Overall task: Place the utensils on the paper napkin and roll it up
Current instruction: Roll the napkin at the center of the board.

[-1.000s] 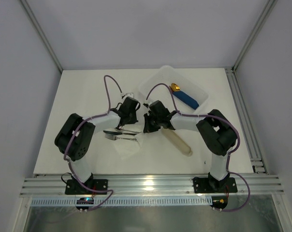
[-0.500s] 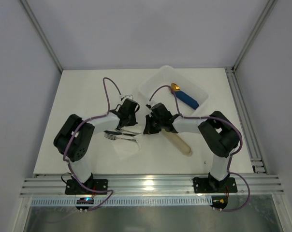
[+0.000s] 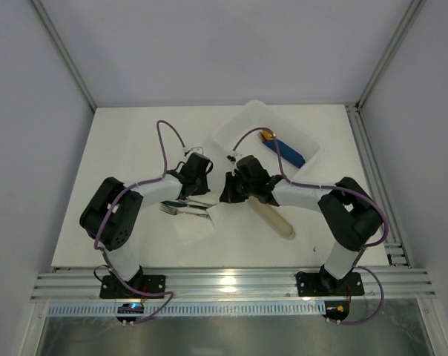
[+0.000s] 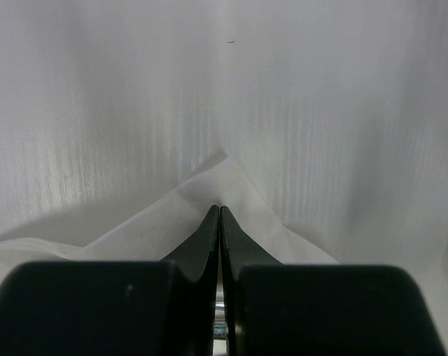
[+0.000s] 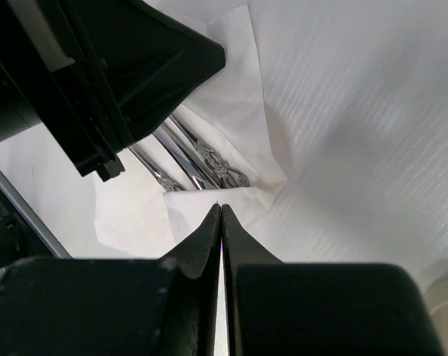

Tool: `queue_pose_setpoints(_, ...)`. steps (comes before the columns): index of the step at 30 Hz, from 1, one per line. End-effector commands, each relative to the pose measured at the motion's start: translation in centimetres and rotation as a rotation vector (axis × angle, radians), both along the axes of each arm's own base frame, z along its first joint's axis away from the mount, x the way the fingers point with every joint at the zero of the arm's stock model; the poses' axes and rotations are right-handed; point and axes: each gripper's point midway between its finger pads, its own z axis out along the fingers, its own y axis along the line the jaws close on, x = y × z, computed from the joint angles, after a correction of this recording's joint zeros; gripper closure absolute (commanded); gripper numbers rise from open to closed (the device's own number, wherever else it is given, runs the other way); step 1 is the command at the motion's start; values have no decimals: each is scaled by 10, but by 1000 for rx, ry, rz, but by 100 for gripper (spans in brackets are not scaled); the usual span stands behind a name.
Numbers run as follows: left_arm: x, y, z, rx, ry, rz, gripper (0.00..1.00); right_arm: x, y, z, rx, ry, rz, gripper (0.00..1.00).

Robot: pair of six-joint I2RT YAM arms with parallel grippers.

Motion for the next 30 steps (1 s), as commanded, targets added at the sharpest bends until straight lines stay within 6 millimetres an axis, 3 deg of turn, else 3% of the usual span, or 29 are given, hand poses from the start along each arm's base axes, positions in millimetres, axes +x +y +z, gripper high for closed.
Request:
queue_pose_setpoints(1,-1,-1,15,-29,-25,8,100,-4,5,12,52,-19,6,96)
queue_pose_setpoints(13,-4,-2,22,-44,-37,4,100,-22,19,-6,86,15,33,96)
queue_pose_setpoints(25,-10,0,28,-23,-56,19,100,-18,33,-26,61,46,39,96)
queue_pose_setpoints(28,-17,-1,47,-47,-112,30,99,-16,35,-29,59,48,39,96)
queue_pose_setpoints(30,-21,-2,66,-81,-158,35,92,-15,36,-27,62,46,38,96)
